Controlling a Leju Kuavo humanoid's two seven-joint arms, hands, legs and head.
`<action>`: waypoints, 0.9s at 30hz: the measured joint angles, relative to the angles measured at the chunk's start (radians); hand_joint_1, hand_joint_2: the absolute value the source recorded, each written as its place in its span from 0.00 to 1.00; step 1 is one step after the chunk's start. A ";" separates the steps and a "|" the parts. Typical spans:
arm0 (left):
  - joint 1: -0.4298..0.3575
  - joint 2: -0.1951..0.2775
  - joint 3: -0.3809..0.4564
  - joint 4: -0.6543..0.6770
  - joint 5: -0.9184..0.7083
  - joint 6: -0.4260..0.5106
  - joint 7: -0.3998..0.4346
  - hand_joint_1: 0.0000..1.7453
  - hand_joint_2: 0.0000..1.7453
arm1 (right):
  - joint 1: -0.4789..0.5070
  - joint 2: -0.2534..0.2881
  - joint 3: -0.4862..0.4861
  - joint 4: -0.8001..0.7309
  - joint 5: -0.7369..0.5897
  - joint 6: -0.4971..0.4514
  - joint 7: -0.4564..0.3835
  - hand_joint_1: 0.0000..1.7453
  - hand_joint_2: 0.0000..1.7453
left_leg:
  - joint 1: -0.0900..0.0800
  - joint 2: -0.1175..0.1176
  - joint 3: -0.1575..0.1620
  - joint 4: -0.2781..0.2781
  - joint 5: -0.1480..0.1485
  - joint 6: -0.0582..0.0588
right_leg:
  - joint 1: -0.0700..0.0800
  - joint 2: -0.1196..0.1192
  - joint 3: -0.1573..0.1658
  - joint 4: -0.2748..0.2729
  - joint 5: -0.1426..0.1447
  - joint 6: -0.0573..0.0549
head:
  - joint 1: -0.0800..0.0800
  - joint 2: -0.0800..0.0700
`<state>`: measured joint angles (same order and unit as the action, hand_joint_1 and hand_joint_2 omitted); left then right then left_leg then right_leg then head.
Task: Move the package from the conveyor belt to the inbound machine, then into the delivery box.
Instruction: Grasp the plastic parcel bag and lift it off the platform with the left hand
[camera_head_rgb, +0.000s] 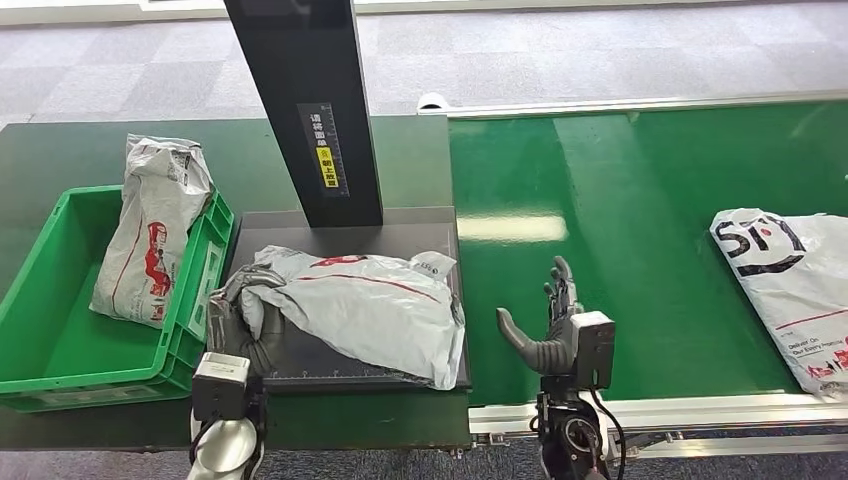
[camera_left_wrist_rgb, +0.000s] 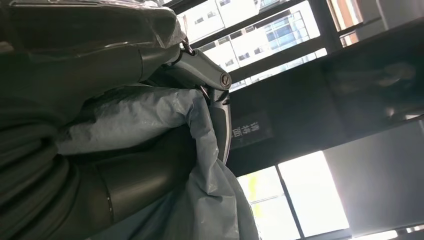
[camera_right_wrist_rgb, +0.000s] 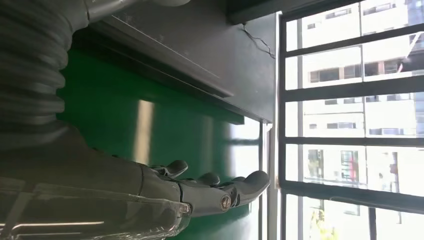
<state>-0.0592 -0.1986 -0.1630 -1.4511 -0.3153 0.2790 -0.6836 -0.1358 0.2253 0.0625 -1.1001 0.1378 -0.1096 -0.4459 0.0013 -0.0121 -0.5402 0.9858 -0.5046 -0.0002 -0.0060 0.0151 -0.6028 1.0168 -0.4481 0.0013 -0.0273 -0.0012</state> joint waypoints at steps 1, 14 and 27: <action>0.001 0.000 0.000 -0.011 0.000 0.000 -0.001 1.00 1.00 | 0.003 0.000 0.000 -0.015 0.002 -0.003 -0.004 0.00 1.00 | 0.000 0.000 0.000 0.000 0.000 0.000 | 0.000 0.000 0.000 0.000 0.000 0.000 | 0.000 0.000; 0.004 0.004 -0.001 -0.049 -0.002 0.080 -0.010 1.00 1.00 | 0.025 0.003 0.002 -0.087 -0.007 0.027 -0.014 0.00 1.00 | 0.000 0.000 0.000 0.000 0.000 0.000 | 0.000 0.000 0.000 0.000 0.000 0.000 | 0.000 0.000; -0.050 0.012 0.189 -0.075 -0.536 0.402 0.065 1.00 1.00 | 0.043 -0.002 0.027 -0.071 0.009 0.065 -0.014 0.00 1.00 | 0.000 0.001 0.000 0.000 0.000 0.000 | 0.000 0.001 0.000 0.000 0.000 0.000 | 0.000 0.000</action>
<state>-0.1093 -0.1869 0.0263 -1.5266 -0.8515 0.6810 -0.6189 -0.0931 0.2233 0.0898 -1.1708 0.1469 -0.0443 -0.4602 0.0014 -0.0114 -0.5400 0.9858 -0.5046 -0.0004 -0.0058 0.0158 -0.6031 1.0169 -0.4479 0.0009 -0.0273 -0.0011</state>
